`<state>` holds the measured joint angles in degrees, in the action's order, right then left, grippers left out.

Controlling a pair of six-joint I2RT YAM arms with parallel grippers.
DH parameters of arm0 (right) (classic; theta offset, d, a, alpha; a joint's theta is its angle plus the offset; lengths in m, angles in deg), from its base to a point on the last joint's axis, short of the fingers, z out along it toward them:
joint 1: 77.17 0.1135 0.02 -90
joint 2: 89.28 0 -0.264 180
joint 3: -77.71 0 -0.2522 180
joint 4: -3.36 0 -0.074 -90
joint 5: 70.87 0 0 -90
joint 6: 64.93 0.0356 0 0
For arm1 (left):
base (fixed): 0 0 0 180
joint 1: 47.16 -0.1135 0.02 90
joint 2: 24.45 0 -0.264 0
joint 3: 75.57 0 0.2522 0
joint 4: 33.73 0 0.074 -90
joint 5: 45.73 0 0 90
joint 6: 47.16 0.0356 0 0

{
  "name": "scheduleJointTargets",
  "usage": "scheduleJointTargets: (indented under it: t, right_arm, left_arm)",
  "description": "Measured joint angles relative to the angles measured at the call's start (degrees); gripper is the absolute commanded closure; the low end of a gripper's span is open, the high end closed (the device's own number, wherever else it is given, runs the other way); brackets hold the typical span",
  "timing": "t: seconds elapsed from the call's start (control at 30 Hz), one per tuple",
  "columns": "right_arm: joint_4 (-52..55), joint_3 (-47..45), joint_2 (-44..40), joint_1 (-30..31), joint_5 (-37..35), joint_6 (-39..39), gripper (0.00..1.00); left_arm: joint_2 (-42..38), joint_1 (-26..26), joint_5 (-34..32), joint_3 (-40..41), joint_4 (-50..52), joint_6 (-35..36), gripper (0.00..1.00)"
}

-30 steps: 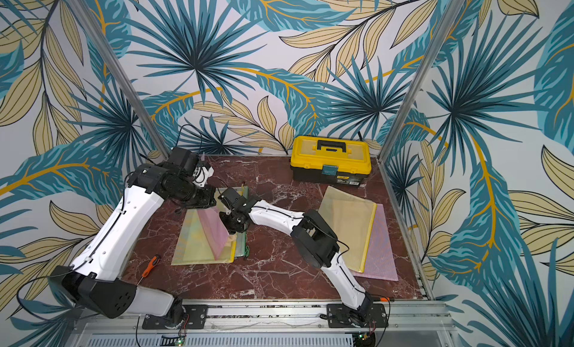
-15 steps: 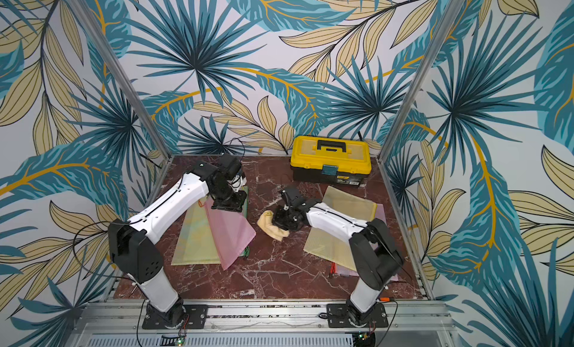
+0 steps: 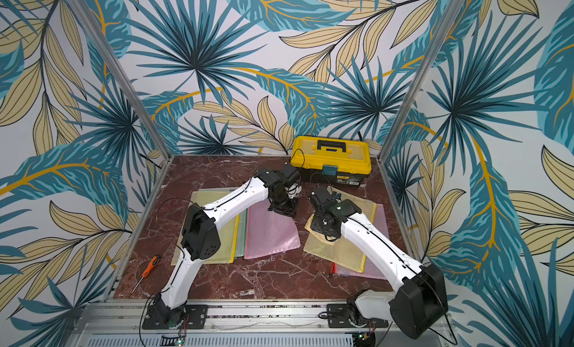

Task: Wipe the document bag
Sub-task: Adjust the document bag at the center of the board, then wipe the dirt from the document bag.

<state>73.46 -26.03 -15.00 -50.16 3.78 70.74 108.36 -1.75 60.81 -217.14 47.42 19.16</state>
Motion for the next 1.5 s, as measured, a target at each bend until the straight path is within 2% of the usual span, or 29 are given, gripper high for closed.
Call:
scheduleJointTargets:
  t: [0.07, 0.17, 0.27, 0.4, 0.43, 0.5, 0.6, 0.67, 0.77, 0.87, 1.03, 1.33, 1.5]
  right_arm:
    - [1.6, 0.0, -0.5, 0.0, -1.1, -0.4, 1.00]
    - [2.3, 0.0, -0.6, 0.0, -1.2, -1.2, 1.00]
    - [1.3, 0.6, 1.4, -0.1, 1.4, -1.9, 1.00]
    - [-2.6, 2.9, 9.4, 0.8, 6.3, -3.3, 1.00]
    - [-3.8, 3.9, 12.3, 1.2, 7.6, -3.7, 1.00]
    - [-5.8, 5.4, 16.6, 1.7, 9.6, -4.5, 1.00]
    - [-8.2, 7.5, 22.8, 2.0, 11.5, -5.7, 1.00]
    - [-9.2, 8.5, 26.1, 2.0, 12.2, -6.4, 1.00]
    - [-10.2, 9.3, 30.3, 1.8, 13.0, -7.1, 1.00]
    - [-10.7, 9.2, 33.1, 1.1, 14.2, -7.1, 1.00]
    - [-12.1, 7.6, 32.4, -0.7, 16.9, -7.1, 1.00]
    - [-13.9, 5.7, 31.3, -3.0, 19.4, -6.9, 1.00]
    - [-13.8, 5.7, 31.4, -3.0, 19.5, -7.0, 1.00]
  left_arm:
    - [1.0, 0.4, 0.0, -0.3, -0.1, -0.4, 0.09]
    - [0.9, 0.0, -2.1, 0.1, 0.1, -1.2, 0.01]
    - [-2.3, -1.3, -5.2, 3.7, -0.8, -1.8, 0.00]
    - [-13.1, -5.4, -7.1, 16.4, -4.4, -2.2, 0.00]
    - [-16.4, -7.0, -7.1, 20.4, -5.9, -2.3, 0.01]
    - [-22.4, -10.9, -6.1, 28.4, -9.0, -2.4, 0.10]
    - [-29.0, -16.9, -3.5, 40.0, -14.6, -2.6, 0.17]
    - [-30.6, -20.0, -1.7, 46.0, -17.6, -2.6, 0.20]
    - [-30.3, -21.1, 1.2, 50.8, -20.8, -2.5, 0.24]
    - [-29.2, -20.8, 4.2, 51.7, -23.1, -2.3, 0.25]
    - [-28.7, -20.5, 6.5, 51.7, -26.3, -1.8, 0.26]
    - [-23.8, -21.1, 6.8, 51.7, -27.6, -1.2, 0.29]
    - [-23.7, -22.7, 6.7, 51.7, -27.8, -1.2, 0.32]
